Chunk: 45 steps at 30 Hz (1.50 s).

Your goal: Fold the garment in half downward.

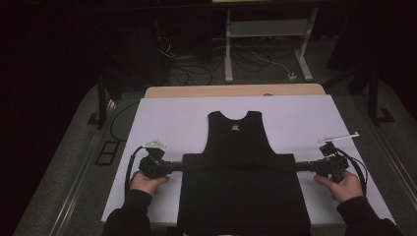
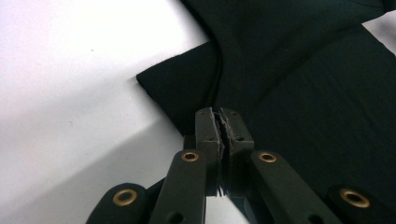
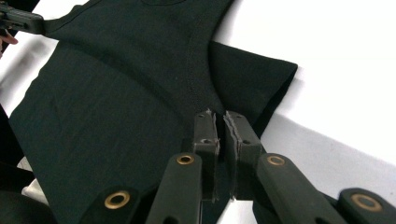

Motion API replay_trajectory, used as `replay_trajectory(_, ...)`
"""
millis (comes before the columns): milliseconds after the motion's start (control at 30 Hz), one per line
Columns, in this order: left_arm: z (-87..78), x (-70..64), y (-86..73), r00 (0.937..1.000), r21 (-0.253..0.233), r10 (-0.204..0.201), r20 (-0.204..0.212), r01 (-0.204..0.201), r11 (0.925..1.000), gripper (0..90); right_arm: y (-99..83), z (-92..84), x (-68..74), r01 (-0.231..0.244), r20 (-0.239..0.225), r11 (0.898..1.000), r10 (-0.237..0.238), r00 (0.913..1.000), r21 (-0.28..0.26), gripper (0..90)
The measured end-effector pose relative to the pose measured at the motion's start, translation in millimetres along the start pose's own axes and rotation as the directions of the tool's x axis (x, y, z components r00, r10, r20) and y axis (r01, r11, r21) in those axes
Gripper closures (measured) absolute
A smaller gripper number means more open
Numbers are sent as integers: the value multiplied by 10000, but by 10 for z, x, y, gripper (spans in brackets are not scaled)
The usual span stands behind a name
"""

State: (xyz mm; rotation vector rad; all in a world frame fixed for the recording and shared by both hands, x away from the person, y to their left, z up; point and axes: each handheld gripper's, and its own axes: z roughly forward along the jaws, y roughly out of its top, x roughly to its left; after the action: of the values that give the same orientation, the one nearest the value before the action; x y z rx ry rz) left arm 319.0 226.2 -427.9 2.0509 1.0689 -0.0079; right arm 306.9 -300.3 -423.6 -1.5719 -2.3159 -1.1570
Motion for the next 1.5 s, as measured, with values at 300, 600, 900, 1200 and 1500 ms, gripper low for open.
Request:
replay_trajectory(300,5,-13,-23,10000,255,3,73,-5,9997,860,-42,-7,-10,-149,-53,9998,150,9999,153,821)
replay_trajectory(600,18,-32,-38,9998,524,161,112,-167,9985,860,-85,44,19,-42,76,9986,38,10000,536,819)
replay_trajectory(900,25,-40,-42,9997,577,238,84,-243,9980,854,-106,62,37,88,100,9976,-95,9999,690,811)
replay_trajectory(1200,35,-37,-30,9997,649,117,205,-130,9978,630,-114,56,93,510,223,9970,-524,9984,584,665)
replay_trajectory(1500,17,-109,29,9999,672,93,-145,-83,9977,321,-90,28,234,1168,551,9931,-1170,9916,56,465)
